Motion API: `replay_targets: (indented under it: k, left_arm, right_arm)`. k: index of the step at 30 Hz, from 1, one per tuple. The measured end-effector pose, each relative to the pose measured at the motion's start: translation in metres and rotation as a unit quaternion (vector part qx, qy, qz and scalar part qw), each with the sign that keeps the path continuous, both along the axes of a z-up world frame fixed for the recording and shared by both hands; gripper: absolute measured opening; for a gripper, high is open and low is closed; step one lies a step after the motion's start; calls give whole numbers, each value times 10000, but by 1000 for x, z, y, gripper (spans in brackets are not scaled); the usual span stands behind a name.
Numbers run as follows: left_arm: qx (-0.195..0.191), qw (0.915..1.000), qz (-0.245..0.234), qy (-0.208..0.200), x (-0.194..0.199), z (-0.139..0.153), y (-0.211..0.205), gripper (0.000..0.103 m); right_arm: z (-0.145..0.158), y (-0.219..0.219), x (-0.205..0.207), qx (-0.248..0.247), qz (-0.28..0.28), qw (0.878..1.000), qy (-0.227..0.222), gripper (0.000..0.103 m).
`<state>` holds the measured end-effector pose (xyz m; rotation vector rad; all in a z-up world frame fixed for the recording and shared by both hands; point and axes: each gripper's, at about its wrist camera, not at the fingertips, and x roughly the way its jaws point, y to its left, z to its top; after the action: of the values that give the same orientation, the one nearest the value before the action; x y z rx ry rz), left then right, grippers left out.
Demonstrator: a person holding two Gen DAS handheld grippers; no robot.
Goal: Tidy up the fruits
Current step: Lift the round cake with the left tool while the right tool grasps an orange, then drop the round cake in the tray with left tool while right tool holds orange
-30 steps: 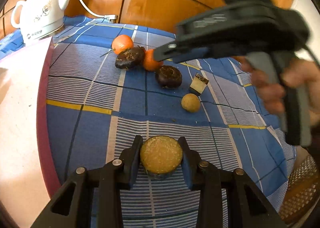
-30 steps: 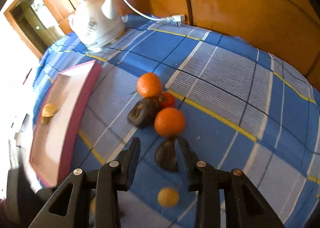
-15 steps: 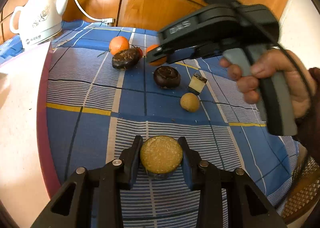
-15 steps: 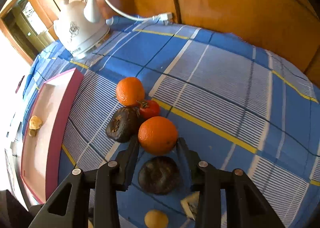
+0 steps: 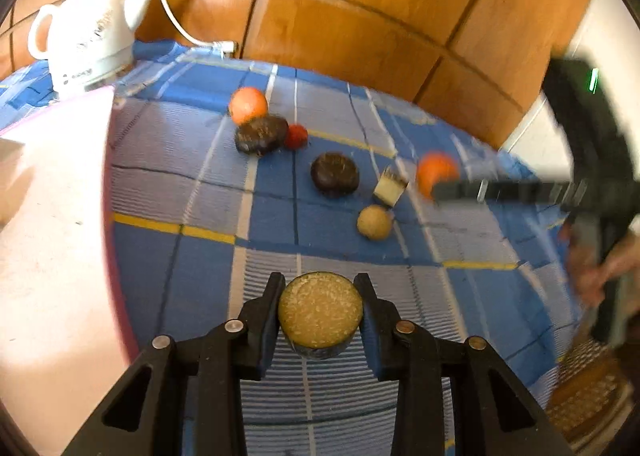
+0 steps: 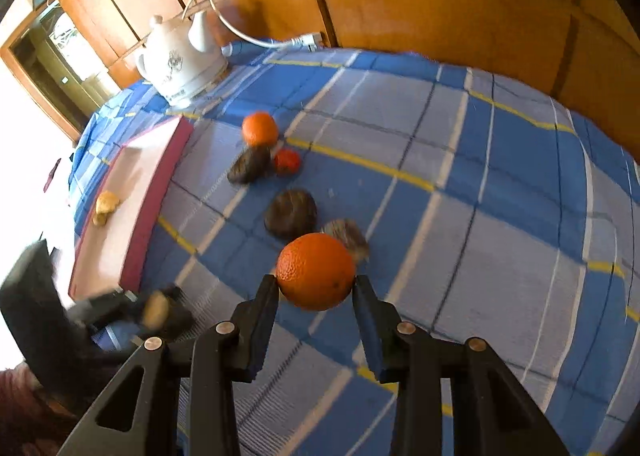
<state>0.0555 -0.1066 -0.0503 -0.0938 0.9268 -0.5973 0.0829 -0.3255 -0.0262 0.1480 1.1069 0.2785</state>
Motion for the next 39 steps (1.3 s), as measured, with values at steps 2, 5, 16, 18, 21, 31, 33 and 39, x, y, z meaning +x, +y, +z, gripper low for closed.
replay_targets:
  k: [2, 5, 16, 18, 21, 31, 33, 39]
  left_arm:
    - [-82, 9999, 117, -60, -1, 12, 11, 35]
    - [-190, 9991, 350, -156, 0, 28, 33, 35]
    - [-105, 9801, 1977, 161, 47, 33, 148, 35]
    - [-95, 9769, 2120, 257, 60, 29, 161, 35]
    - [-10, 9732, 2280, 289, 79, 27, 172, 35]
    - [242, 9621, 2713, 158, 121, 26, 181, 57]
    - [285, 9594, 2802, 132, 114, 27, 182, 57]
    - [778, 9518, 2966, -35, 74, 26, 172, 55]
  right_arm:
    - [-10, -1, -4, -8, -37, 10000, 80, 39]
    - [-21, 1, -6, -161, -13, 9997, 175, 39]
    - [-14, 6, -12, -258, 170, 9995, -24, 39]
    - [-11, 7, -12, -231, 203, 9995, -75, 39]
    - [-7, 10, -13, -208, 244, 9994, -148, 39]
    - [-2, 9, -13, -181, 242, 9992, -265, 39]
    - [-2, 9, -13, -193, 236, 9992, -272, 39]
    - [2, 10, -14, -196, 256, 9988, -366, 39]
